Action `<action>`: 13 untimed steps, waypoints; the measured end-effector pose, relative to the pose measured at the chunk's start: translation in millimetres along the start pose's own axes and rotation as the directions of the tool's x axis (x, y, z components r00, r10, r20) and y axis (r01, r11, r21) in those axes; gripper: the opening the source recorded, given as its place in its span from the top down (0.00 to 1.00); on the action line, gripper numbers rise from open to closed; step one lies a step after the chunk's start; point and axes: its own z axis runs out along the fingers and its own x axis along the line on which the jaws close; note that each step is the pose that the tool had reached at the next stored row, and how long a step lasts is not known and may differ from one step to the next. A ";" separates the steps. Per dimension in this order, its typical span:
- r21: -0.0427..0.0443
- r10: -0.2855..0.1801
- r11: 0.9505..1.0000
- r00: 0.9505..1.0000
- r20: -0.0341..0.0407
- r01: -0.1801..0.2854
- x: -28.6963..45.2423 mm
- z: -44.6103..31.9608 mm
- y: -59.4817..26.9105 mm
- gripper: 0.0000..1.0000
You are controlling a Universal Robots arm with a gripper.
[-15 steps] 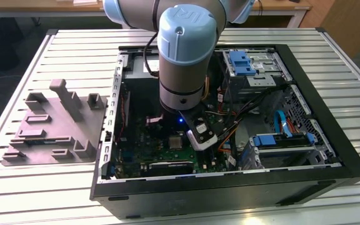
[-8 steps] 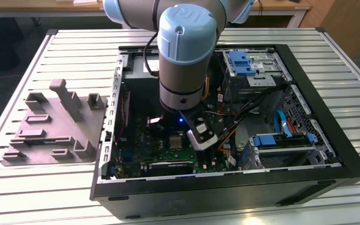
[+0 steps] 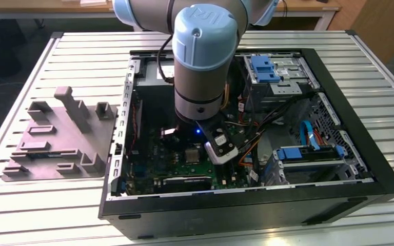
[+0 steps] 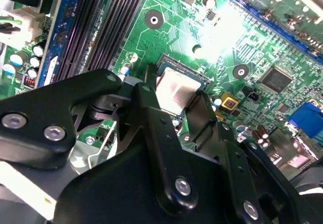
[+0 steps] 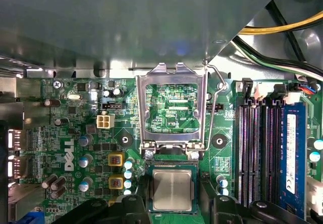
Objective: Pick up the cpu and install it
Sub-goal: 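Place the cpu into insertion slot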
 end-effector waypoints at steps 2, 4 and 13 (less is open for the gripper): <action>0.000 0.000 1.000 1.000 0.000 0.000 0.2 -2.2 -0.1 0.52; 0.000 0.000 1.000 1.000 0.000 0.000 0.0 -2.2 -0.1 0.52; 0.000 0.000 1.000 1.000 0.000 0.000 -0.6 -3.4 -0.2 0.52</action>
